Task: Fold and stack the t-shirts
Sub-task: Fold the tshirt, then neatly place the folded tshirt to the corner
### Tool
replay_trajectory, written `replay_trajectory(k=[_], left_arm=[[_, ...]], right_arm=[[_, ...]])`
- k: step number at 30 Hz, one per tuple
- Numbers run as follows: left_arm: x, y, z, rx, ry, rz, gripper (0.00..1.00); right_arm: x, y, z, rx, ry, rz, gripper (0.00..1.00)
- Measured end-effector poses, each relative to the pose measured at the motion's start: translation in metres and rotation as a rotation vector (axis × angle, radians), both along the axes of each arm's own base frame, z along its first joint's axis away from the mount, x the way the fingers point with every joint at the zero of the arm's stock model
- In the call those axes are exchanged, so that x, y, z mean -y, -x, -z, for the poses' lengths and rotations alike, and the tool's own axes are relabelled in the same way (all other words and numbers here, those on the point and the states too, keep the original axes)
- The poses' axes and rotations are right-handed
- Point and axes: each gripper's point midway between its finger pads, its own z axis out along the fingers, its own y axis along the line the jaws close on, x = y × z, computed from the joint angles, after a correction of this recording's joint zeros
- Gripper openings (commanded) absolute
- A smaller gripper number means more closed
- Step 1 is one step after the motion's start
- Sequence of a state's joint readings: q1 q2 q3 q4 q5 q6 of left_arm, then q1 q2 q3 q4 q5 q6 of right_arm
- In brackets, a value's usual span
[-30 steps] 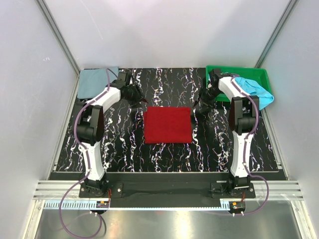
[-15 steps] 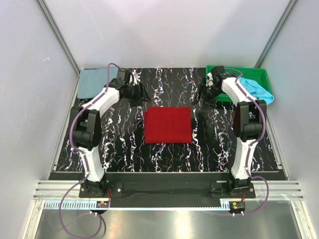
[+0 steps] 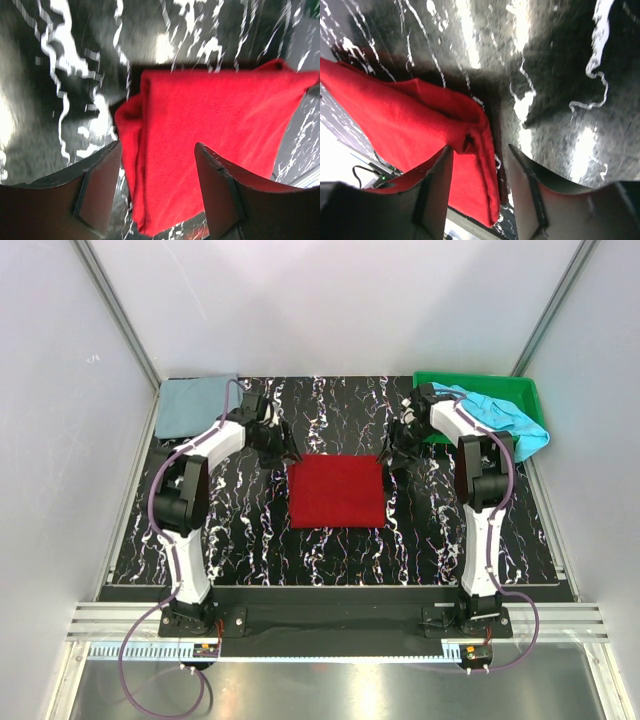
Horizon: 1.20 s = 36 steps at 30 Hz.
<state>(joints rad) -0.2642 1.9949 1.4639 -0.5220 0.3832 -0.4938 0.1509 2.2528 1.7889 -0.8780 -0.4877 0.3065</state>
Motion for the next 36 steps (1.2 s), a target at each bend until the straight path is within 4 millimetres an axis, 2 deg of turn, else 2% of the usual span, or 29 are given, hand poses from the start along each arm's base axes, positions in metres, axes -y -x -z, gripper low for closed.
replay_trajectory(k=[5,8,12,13,18,20,22,26,29,32,36], left_arm=[[-0.008,0.025,-0.007,-0.006,-0.018,-0.006,0.65],[-0.012,0.038,-0.02,0.017,-0.012,-0.006,0.66],[-0.016,0.054,-0.029,0.034,-0.004,-0.006,0.72],[-0.017,0.059,-0.029,0.03,-0.004,-0.008,0.73],[-0.022,0.074,-0.019,-0.003,-0.021,-0.008,0.77],[-0.022,0.073,-0.018,0.007,-0.022,0.0,0.78],[-0.021,0.068,-0.019,0.033,-0.02,0.012,0.79],[-0.016,0.048,-0.013,0.076,-0.013,0.022,0.79],[-0.009,0.026,-0.004,0.09,-0.004,0.025,0.79],[-0.002,0.005,0.004,0.118,0.007,0.03,0.79],[0.002,-0.005,0.013,0.133,0.009,0.048,0.79]], right_arm=[[0.0,-0.007,0.006,0.004,0.009,0.001,0.43],[0.001,-0.017,0.005,0.025,0.021,0.005,0.44],[0.003,-0.029,0.003,0.055,0.047,0.012,0.55],[0.003,-0.03,0.003,0.058,0.05,0.012,0.55],[0.014,-0.027,-0.003,0.06,0.128,0.029,0.71],[0.019,-0.013,-0.014,0.05,0.149,0.037,0.75],[0.021,0.006,-0.033,0.057,0.144,0.046,0.76],[0.017,0.054,-0.094,0.134,0.059,0.055,0.77],[0.017,0.085,-0.123,0.197,0.016,0.05,0.78],[0.016,0.108,-0.127,0.217,-0.011,0.04,0.78],[0.017,0.134,-0.101,0.143,-0.02,0.033,0.78]])
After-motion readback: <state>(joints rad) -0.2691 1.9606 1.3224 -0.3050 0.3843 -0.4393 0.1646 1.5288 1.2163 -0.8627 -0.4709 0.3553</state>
